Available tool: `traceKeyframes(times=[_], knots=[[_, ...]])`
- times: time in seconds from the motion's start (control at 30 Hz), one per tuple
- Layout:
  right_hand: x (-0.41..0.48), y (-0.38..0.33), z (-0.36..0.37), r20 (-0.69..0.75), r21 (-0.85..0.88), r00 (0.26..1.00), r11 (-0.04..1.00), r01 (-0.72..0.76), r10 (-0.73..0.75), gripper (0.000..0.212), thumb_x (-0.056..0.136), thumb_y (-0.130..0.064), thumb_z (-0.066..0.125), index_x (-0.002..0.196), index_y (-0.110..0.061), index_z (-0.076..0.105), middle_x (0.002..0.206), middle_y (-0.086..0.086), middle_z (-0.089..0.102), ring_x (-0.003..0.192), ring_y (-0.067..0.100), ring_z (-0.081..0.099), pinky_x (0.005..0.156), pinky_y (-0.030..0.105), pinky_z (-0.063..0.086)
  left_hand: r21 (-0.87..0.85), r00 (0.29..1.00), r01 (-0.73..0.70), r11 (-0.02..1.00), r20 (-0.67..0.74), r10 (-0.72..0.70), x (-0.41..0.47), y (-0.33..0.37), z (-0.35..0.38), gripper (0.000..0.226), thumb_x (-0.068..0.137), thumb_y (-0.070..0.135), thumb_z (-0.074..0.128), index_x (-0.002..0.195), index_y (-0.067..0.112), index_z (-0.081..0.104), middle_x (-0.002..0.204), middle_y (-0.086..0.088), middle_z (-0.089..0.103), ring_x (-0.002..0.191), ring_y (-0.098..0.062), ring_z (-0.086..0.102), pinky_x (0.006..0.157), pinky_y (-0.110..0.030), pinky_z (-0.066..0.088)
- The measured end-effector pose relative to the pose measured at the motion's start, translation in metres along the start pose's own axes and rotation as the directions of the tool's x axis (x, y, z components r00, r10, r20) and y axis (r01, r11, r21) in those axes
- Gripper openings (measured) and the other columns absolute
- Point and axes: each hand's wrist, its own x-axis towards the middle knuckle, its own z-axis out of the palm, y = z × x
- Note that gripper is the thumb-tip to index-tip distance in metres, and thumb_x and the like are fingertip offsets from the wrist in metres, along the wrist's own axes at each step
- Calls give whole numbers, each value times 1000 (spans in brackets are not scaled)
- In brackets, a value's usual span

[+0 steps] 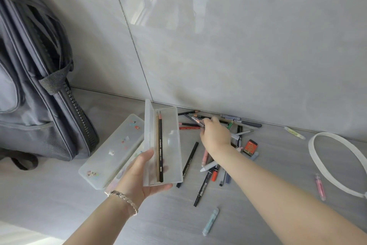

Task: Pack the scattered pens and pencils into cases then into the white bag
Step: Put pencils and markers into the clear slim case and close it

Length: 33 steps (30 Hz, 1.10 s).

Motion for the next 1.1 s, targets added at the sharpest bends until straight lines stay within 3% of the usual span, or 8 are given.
traceKeyframes(times=[0.2, 0.43, 0.57, 0.67, 0.77, 0.9, 1.0, 1.1], knots=[[25, -4, 8, 149, -210, 985, 971, 112, -82, 22, 90, -9, 53, 112, -6, 53, 122, 12, 45, 92, 30, 63, 60, 30, 36, 7, 999, 2, 1000, -45, -2, 4, 11, 7, 28, 84, 32, 59, 110, 21, 62, 108, -3, 65, 103, -27, 64, 68, -51, 58], [1, 11, -23, -80, -29, 975, 978, 206, -208, 23, 95, -21, 46, 110, -11, 59, 104, 7, 62, 92, 28, 62, 65, 31, 44, -2, 995, 7, 1000, -104, -7, 3, 17, 15, 12, 83, 28, 63, 93, 22, 63, 110, 3, 55, 94, -21, 63, 68, -50, 57], [-31, 21, -54, -415, -29, 725, 804, 593, -550, 25, 75, -5, 66, 97, -14, 72, 86, 4, 69, 71, 21, 65, 49, 27, 52, 57, 996, 41, 998, -80, -36, 0, 15, 19, 27, 81, 29, 65, 107, 21, 63, 127, -4, 56, 97, -25, 64, 68, -54, 57], [-47, 21, -62, -321, -246, 530, 609, 754, -785, 23, 72, -11, 61, 91, -18, 74, 86, 3, 70, 69, 16, 63, 47, 19, 44, 131, 998, 62, 989, 6, -63, -8, 12, 30, 25, 84, 28, 61, 107, 19, 64, 112, -3, 63, 101, -27, 64, 73, -58, 55], [-56, 17, -54, -188, -287, 489, 524, 802, -851, 29, 72, -8, 52, 88, -18, 74, 82, 2, 69, 65, 17, 63, 46, 18, 42, 156, 995, 52, 986, 73, -64, -13, 5, 40, 25, 83, 27, 62, 107, 21, 66, 113, 10, 55, 110, -16, 52, 71, -57, 56], [-69, 13, -48, -119, -76, 572, 582, 809, -811, 35, 74, -1, 55, 103, -14, 69, 103, 4, 68, 87, 20, 66, 61, 31, 58, 134, 985, 55, 989, 155, -76, -20, 0, 49, 31, 76, 28, 63, 105, 21, 67, 109, 8, 61, 103, -10, 54, 72, -57, 56], [-78, 12, -64, -157, 430, 869, 759, 488, -470, 31, 90, -13, 55, 120, -23, 57, 105, -15, 56, 94, -3, 53, 88, 10, 39, 135, 988, 61, 989, 134, -79, -21, -2, 45, 48, 65, 34, 63, 110, 17, 65, 108, -2, 67, 99, -18, 62, 72, -56, 56], [-78, 11, -71, -68, 846, 993, 521, 111, -101, 18, 96, -21, 43, 107, -30, 54, 71, -11, 50, 58, 0, 47, 68, 20, 39, 110, 993, 68, 992, 86, -78, -22, -4, 43, 44, 68, 33, 67, 109, 17, 65, 120, -8, 63, 110, -26, 59, 68, -53, 57]])
